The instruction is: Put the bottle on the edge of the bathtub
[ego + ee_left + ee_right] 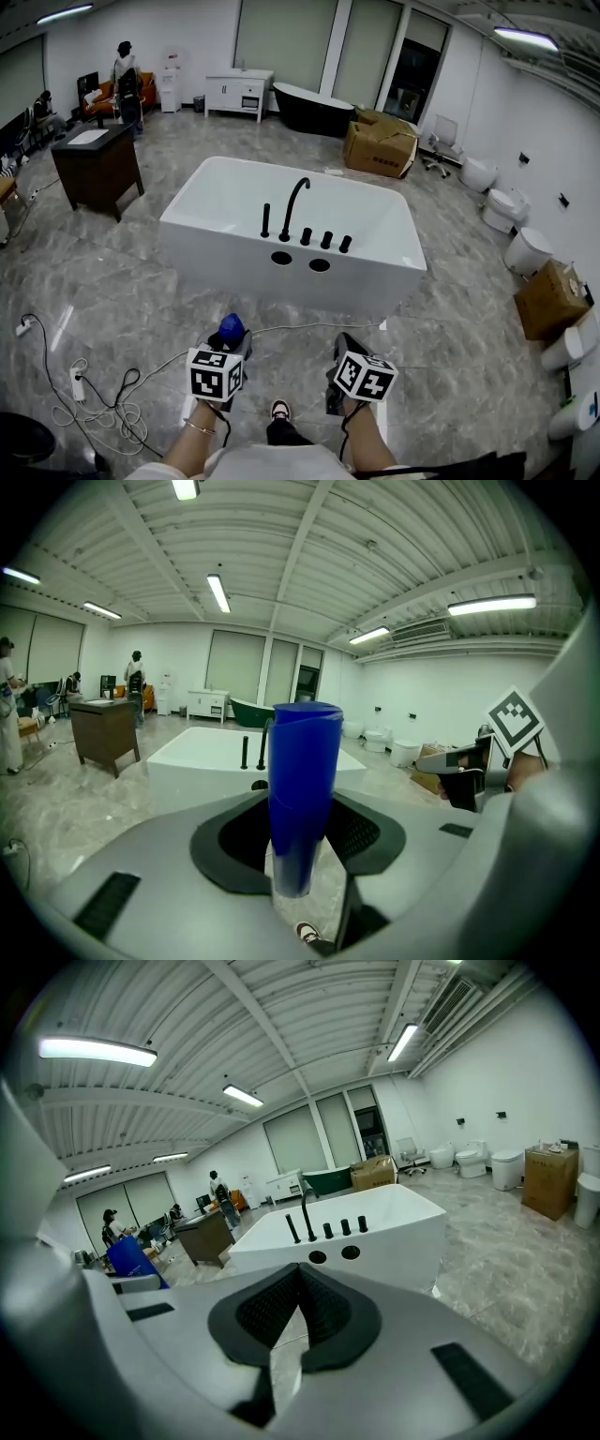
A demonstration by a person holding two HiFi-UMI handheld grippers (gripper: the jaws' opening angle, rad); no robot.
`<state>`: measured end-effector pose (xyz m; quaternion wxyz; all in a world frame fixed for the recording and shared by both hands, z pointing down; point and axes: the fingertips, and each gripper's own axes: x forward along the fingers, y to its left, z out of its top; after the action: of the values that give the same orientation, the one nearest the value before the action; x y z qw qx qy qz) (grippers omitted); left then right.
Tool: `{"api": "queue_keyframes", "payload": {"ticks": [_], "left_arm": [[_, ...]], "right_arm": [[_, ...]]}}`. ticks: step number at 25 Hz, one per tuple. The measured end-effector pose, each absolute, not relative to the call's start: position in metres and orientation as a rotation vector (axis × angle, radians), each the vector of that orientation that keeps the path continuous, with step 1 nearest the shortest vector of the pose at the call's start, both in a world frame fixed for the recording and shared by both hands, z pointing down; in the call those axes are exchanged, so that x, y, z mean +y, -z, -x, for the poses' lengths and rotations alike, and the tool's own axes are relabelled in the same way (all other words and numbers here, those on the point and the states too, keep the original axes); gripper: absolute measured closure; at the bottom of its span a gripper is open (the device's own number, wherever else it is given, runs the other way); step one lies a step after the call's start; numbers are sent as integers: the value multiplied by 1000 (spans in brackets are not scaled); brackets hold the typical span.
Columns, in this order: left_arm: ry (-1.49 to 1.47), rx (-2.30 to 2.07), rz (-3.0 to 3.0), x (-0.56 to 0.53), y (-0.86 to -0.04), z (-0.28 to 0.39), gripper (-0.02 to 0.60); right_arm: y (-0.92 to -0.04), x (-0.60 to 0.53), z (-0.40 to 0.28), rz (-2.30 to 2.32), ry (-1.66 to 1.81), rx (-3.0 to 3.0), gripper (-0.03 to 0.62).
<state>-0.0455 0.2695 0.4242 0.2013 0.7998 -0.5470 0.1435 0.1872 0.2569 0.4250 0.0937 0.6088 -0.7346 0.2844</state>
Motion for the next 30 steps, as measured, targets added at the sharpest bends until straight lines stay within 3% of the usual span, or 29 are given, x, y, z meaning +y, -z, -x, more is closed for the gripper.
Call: {"api": "queue_keyframes", "payload": {"ticks": [30], "left_arm": [[-376, -1674, -2158, 84, -415, 64, 413]], "right_arm": [[-420, 52, -183, -1718, -810, -2258, 568]]}}
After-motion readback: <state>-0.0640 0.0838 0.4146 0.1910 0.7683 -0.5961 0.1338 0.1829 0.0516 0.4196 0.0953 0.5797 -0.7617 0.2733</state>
